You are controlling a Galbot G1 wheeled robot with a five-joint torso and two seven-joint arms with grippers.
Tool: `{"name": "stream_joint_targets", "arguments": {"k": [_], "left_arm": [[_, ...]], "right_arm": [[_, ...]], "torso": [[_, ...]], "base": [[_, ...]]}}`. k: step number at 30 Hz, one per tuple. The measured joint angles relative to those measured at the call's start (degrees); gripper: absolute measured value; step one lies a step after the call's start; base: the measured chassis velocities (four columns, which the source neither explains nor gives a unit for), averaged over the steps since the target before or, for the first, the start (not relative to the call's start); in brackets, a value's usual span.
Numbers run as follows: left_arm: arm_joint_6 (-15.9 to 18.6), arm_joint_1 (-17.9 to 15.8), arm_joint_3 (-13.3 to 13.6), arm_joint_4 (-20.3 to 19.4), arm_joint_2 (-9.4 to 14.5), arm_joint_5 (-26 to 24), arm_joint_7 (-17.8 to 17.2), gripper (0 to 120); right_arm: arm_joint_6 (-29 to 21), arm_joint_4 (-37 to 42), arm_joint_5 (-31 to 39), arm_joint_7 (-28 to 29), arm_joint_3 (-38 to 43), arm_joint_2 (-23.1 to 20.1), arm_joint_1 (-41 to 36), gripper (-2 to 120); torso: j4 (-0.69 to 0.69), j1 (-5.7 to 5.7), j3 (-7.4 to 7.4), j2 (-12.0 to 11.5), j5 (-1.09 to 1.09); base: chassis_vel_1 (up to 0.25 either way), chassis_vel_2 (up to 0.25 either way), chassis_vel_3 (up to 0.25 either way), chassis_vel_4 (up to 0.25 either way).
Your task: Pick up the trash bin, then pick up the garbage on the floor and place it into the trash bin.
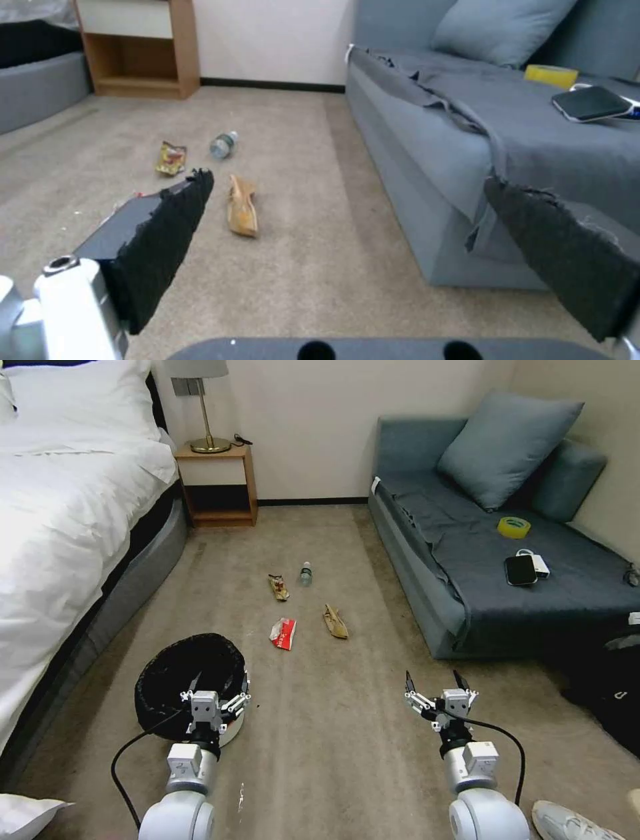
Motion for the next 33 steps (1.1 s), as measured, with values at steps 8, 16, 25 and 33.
{"name": "stream_joint_targets", "arguments": {"k": [8, 16, 25, 33], "left_arm": [[0.01, 0.00, 0.00, 0.00, 0.00, 0.00, 0.00, 100], [0.01, 0.00, 0.00, 0.00, 0.00, 0.00, 0.00, 100], [0.01, -0.01, 0.00, 0.00, 0.00, 0.00, 0.00, 100], [0.01, -0.01, 0.00, 0.00, 0.00, 0.00, 0.00, 100]], "right_arm": [[0.00, 0.00, 0.00, 0.00, 0.00, 0.00, 0.00, 100], [-0.01, 0.01, 0.00, 0.00, 0.00, 0.00, 0.00, 100], [0.00, 0.01, 0.00, 0.00, 0.00, 0.00, 0.00, 100], [0.00, 0.00, 0.00, 0.00, 0.00, 0.00, 0.00, 100]], "torso": [[0.00, 0.00, 0.00, 0.00, 0.00], [0.00, 0.00, 0.00, 0.00, 0.00], [0.00, 0.00, 0.00, 0.00, 0.00], [0.00, 0.00, 0.00, 0.00, 0.00]], "base": [[0.000, 0.000, 0.000, 0.000], [0.000, 0.000, 0.000, 0.000], [0.000, 0.000, 0.000, 0.000], [0.000, 0.000, 0.000, 0.000]]}}
